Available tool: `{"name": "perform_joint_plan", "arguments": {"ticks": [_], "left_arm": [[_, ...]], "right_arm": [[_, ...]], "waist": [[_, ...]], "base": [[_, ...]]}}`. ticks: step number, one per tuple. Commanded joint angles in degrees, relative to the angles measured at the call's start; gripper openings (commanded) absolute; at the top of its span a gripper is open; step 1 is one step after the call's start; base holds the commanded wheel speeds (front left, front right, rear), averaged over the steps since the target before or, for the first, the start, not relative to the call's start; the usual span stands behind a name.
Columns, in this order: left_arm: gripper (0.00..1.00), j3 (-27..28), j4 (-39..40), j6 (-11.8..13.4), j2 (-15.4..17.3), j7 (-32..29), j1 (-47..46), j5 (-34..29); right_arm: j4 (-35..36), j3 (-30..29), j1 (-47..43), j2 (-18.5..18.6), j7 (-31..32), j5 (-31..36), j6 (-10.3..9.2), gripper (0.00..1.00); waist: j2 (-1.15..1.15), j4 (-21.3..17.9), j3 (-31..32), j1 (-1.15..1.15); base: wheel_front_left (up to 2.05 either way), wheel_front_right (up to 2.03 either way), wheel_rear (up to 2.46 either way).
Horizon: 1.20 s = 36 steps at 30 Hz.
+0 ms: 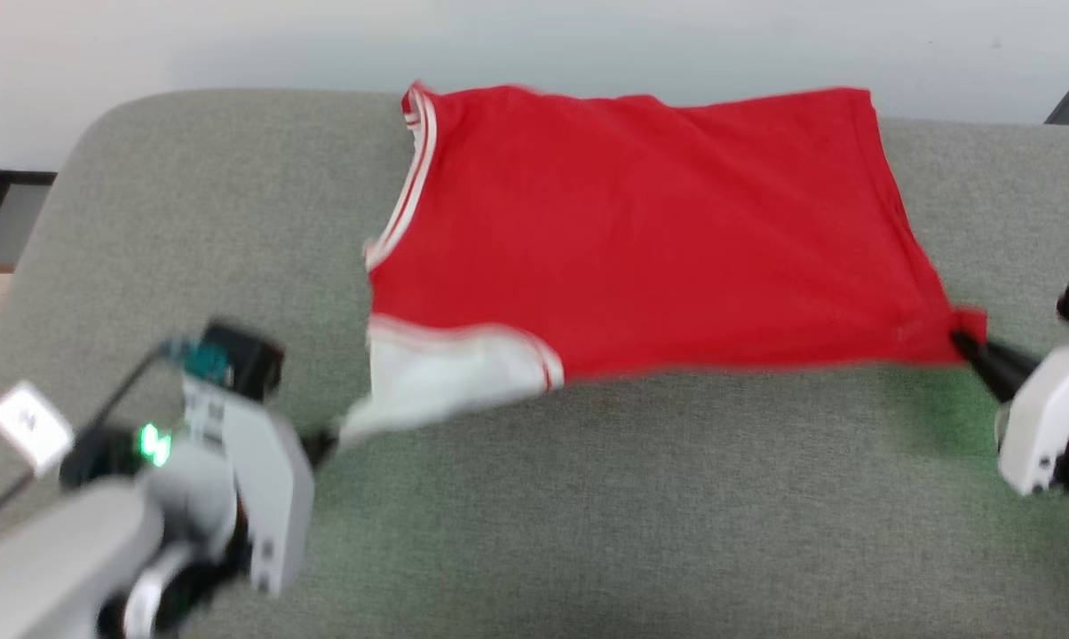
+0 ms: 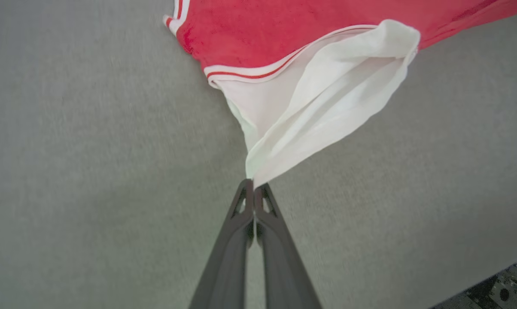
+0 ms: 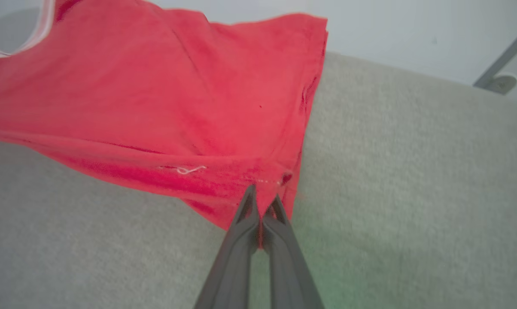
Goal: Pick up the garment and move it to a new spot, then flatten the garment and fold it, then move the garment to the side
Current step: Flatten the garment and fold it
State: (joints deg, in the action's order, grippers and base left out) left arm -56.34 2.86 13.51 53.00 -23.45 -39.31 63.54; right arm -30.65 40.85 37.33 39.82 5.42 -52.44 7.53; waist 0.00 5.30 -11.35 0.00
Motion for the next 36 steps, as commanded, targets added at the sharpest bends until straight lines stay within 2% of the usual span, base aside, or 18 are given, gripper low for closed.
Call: {"name": "perform_joint_plan", "arguments": {"ticks": [1,7,12,16,23,27,30,32,36], "left_arm": [[0.0,-0.05,3.15,2.2,1.62,-0.86,2.43,1.09],[0.0,-1.11,15.79,10.82,7.91,-2.36,11.87,5.97],[0.0,-1.58,21.62,15.19,10.79,-2.22,16.87,8.96],[0.0,-1.39,23.84,16.79,11.8,-1.85,18.18,9.96],[0.0,-0.41,26.41,18.82,13.98,-1.06,18.95,10.37],[0.0,1.45,27.78,19.44,16.25,-0.51,16.29,8.36],[0.0,3.07,27.64,18.54,17.71,-0.86,13.0,5.86],[0.0,3.89,26.59,16.83,17.94,-1.6,10.04,3.9],[0.0,4.85,22.14,11.51,15.02,-4.01,3.1,0.46]], "right_arm": [[1.12,-1.11,-2.2,0.49,0.98,-0.51,-0.1,0.0],[7.82,-4.72,-11.44,1.81,7.57,-0.3,-0.1,0.0],[14.59,-7.69,-19.82,3.84,14.15,-0.86,-0.09,0.0],[18.24,-10.61,-24.49,4.36,17.16,-0.71,-0.09,0.0],[26.47,-17.95,-33.48,2.91,24.26,0.4,-0.09,0.0],[30.66,-24.42,-35.25,1.21,25.81,2.81,-0.09,0.0],[33.17,-28.07,-34.36,-0.92,26.73,5.55,-0.09,0.0],[33.86,-29.81,-32.68,-2.18,27.51,7.84,-0.09,0.0],[33.37,-30.22,-27.5,-5.18,28.67,11.55,-0.09,0.0]], "waist": [[0.0,0.09,0.2,0.0],[0.0,0.26,0.39,0.0],[0.0,0.46,0.06,0.0],[0.0,0.52,-0.25,0.0],[0.0,0.16,-0.74,0.0],[0.0,-0.48,-1.23,0.0],[0.0,-1.15,-1.69,0.0],[0.0,-1.55,-2.03,0.0],[0.0,-2.39,-2.83,0.0]], "base": [[0.0,0.0,0.0],[0.0,0.0,0.0],[0.0,0.0,0.0],[0.0,0.0,0.0],[0.0,0.0,0.0],[0.0,0.0,0.0],[0.0,0.0,0.0],[0.0,0.0,0.0],[0.0,0.0,0.0]]}}
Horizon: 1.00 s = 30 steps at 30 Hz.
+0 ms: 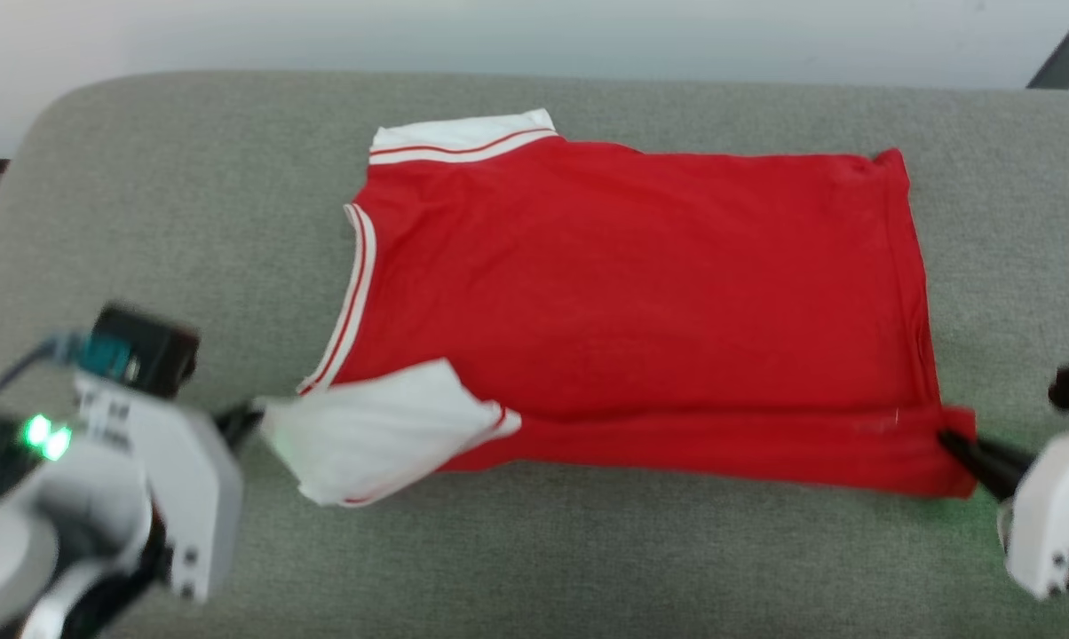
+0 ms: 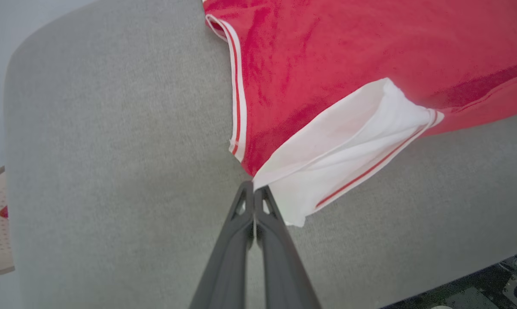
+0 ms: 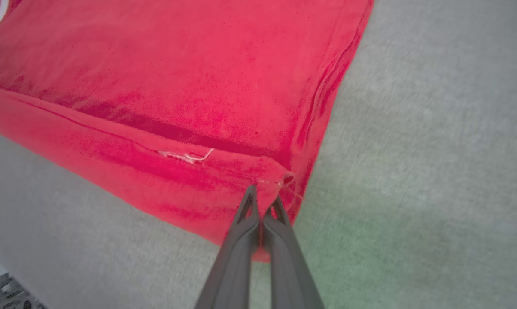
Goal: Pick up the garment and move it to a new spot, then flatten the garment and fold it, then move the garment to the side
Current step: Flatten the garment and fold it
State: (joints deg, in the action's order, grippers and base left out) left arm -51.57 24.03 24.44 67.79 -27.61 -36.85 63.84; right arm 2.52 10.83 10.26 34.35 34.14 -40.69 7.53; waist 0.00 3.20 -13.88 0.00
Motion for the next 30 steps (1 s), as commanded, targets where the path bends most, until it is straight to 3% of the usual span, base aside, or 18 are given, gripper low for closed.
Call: {"name": "perform_joint_plan", "arguments": {"ticks": [1,7,12,20,26,28,29,30], "left_arm": [[0.0,0.01,-1.0,-0.95,-0.88,-0.65,-1.2,-0.7],[0.0,-1.61,-16.07,-11.11,-10.4,-4.3,-12.85,-5.82],[0.0,-3.43,-31.07,-18.06,-18.69,-5.25,-19.84,-7.65],[0.0,-5.72,-50.06,-24.82,-27.54,-6.66,-23.29,-6.0],[0.0,-6.86,-59.68,-27.54,-31.74,-8.03,-24.21,-4.87],[0.45,-6.89,-62.34,-27.43,-32.66,-8.52,-24.47,-4.5],[0.82,-6.82,-63.38,-27.71,-33.08,-8.66,-24.65,-4.32],[1.0,-6.41,-64.12,-27.88,-33.57,-8.65,-24.83,-3.63]], "right_arm": [[-0.57,-0.05,1.16,-0.48,0.09,0.36,-0.09,0.0],[-7.2,3.8,11.67,-3.62,-0.11,3.34,-0.09,0.0],[-15.2,8.17,19.67,-5.17,-2.44,4.6,-0.09,0.0],[-26.83,15.7,27.53,-6.78,-5.69,2.52,-0.09,0.0],[-31.46,20.73,30.9,-7.14,-7.8,0.22,-0.09,0.0],[-32.57,22.04,31.83,-7.2,-8.32,-0.66,-0.09,0.0],[-33.11,22.54,32.25,-7.17,-8.57,-1.04,-0.09,0.0],[-33.52,22.97,32.54,-7.04,-8.76,-1.27,-0.09,0.18]], "waist": [[0.0,-0.41,-0.49,0.0],[0.0,-1.18,-2.2,0.0],[0.0,-1.99,-3.58,0.0],[0.0,-2.97,-4.71,0.0],[0.0,-3.23,-5.2,0.0],[0.0,-3.26,-5.12,0.0],[0.0,-3.26,-4.98,0.0],[0.0,-3.23,-4.81,0.0]], "base": [[0.0,0.0,0.0],[0.0,0.0,0.0],[0.0,0.0,0.0],[0.0,0.0,0.0],[0.0,0.0,0.0],[0.0,0.0,0.0],[0.0,0.0,0.0],[0.0,0.0,0.0]]}}
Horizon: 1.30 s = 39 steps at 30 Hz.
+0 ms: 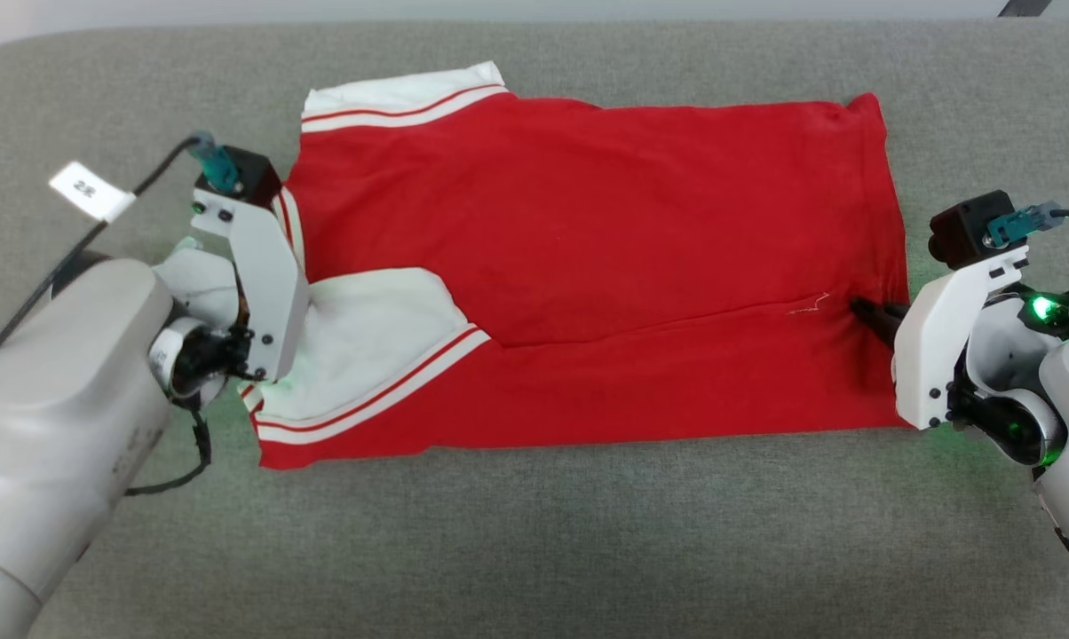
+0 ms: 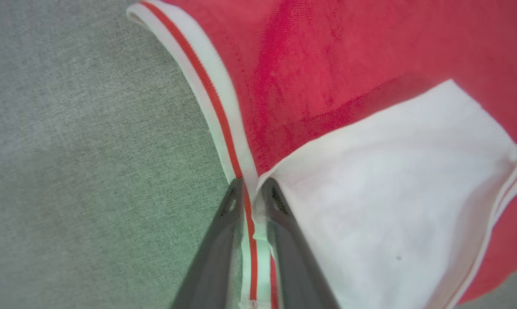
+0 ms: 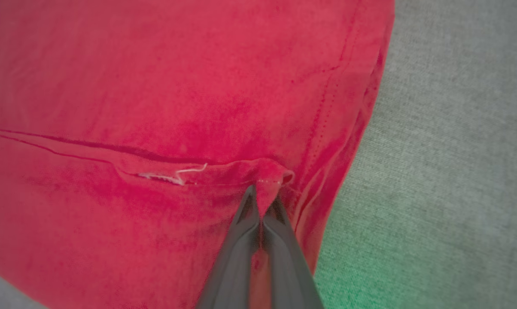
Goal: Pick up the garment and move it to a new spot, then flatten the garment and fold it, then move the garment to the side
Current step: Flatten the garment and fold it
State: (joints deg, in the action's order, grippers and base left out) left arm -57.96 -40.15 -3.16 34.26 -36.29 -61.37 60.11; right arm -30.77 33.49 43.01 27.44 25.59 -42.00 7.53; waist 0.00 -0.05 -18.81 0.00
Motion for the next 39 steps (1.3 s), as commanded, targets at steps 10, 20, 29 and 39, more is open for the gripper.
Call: {"name": "perform_joint_plan", "arguments": {"ticks": [10,20,29,39], "left_arm": [[1.0,0.52,-1.1,-0.52,-0.1,-2.7,-1.58,1.82],[1.0,0.28,6.1,3.79,1.86,-10.55,2.87,5.97],[1.0,0.24,12.09,8.88,4.48,-15.1,8.08,9.31],[1.0,0.85,9.09,9.95,4.22,-13.62,11.07,10.7]], "right_arm": [[0.78,0.4,-0.91,2.39,-6.74,-2.19,-0.09,1.0],[5.11,-10.77,-7.73,1.12,-22.26,4.52,-0.09,1.0],[14.11,-25.34,-16.16,-5.41,-26.66,13.6,-0.09,1.0],[25.2,-33.67,-22.93,-11.33,-21.8,18.12,-0.09,1.0]], "waist": [[0.0,1.53,3.47,0.0],[0.0,2.42,6.55,0.0],[0.0,0.48,6.76,0.0],[0.0,-2.0,6.15,0.0]], "base": [[0.0,0.0,0.0],[0.0,0.0,0.0],[0.0,0.0,0.0],[0.0,0.0,0.0]]}}
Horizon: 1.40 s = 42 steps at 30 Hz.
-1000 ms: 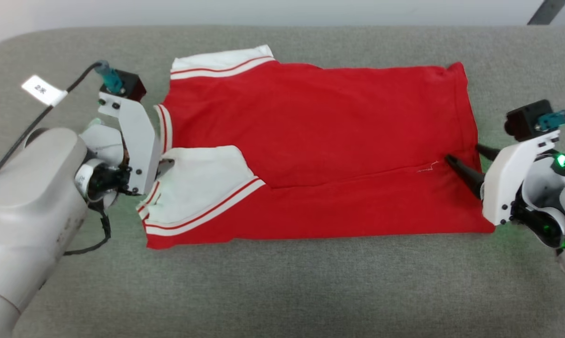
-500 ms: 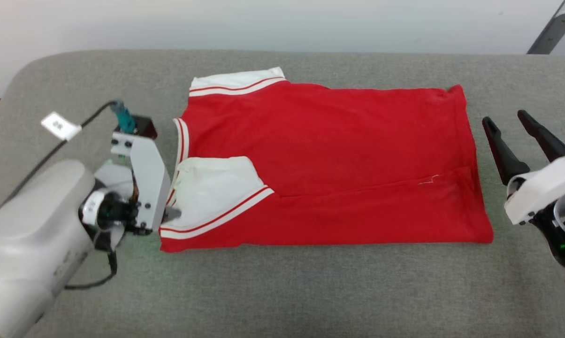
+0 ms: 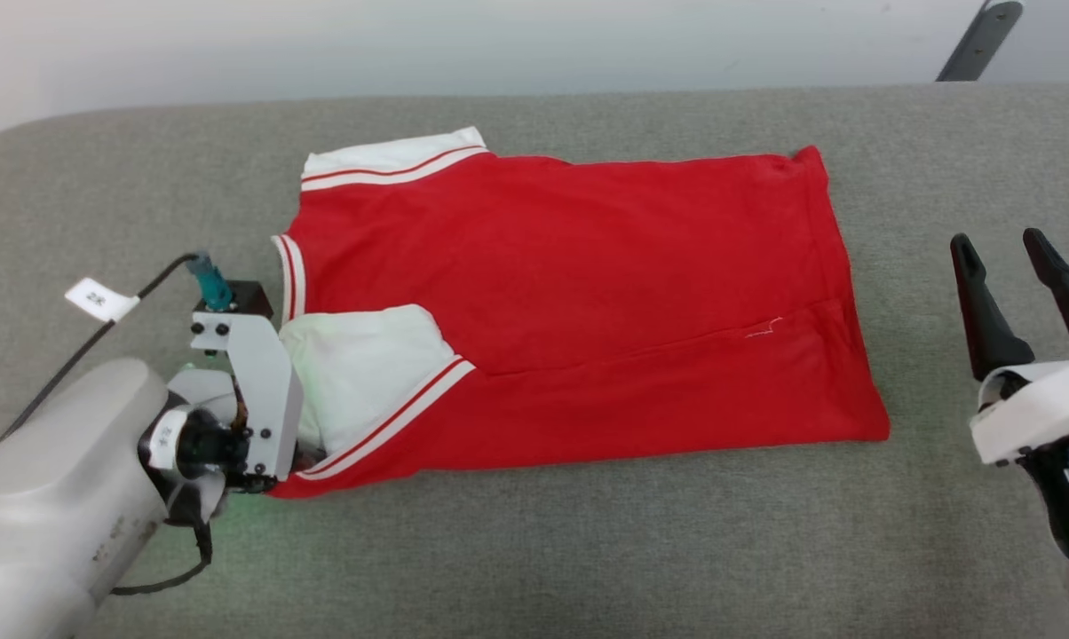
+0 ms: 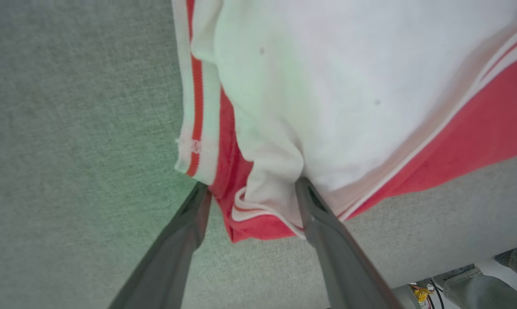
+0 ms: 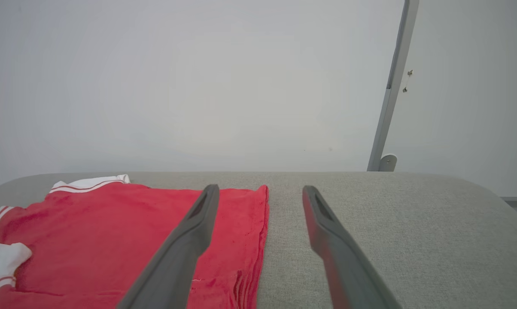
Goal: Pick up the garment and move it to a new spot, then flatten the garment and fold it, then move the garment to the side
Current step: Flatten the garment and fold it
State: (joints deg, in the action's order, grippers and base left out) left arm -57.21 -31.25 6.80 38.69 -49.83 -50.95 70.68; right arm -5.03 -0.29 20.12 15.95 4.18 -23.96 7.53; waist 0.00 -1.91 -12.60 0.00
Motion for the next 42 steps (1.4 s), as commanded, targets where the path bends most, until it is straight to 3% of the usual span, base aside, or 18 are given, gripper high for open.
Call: {"name": "perform_joint_plan", "arguments": {"ticks": [1,13,22,27,31,42], "left_arm": [[1.0,0.07,-0.16,-0.17,-0.23,0.15,0.76,0.03],[1.0,1.42,0.45,-0.61,1.01,0.96,-2.2,-0.26],[1.0,1.61,8.67,3.33,4.85,-3.37,-0.05,1.74],[1.0,1.54,11.1,4.69,5.74,-1.91,2.25,1.65],[1.0,1.55,8.75,4.29,4.48,0.68,3.83,1.52],[1.0,0.83,-3.65,-0.02,-0.46,5.02,5.01,1.28]], "right_arm": [[0.28,-0.58,-0.6,0.01,0.04,0.49,-0.09,1.0],[6.84,-5.96,-5.95,-2.73,3.46,2.13,-0.09,1.0],[11.1,-8.54,-8.14,-3.68,5.17,3.12,-0.09,1.0],[13.07,-8.87,-7.91,-4.02,5.62,3.35,-0.09,1.0],[13.99,-8.59,-7.19,-4.43,5.84,3.5,-0.09,1.0],[15.03,-8.44,-6.63,-5.19,6.96,3.43,-0.09,1.0]], "waist": [[0.0,-0.25,-0.05,0.0],[0.0,0.82,1.81,0.0],[0.0,1.55,2.75,0.0],[0.0,1.36,2.16,0.0],[0.0,0.77,1.4,0.0],[0.0,-0.64,0.37,0.0]], "base": [[0.0,0.0,0.0],[0.0,0.0,0.0],[0.0,0.0,0.0],[0.0,0.0,0.0],[0.0,0.0,0.0],[0.0,0.0,0.0]]}}
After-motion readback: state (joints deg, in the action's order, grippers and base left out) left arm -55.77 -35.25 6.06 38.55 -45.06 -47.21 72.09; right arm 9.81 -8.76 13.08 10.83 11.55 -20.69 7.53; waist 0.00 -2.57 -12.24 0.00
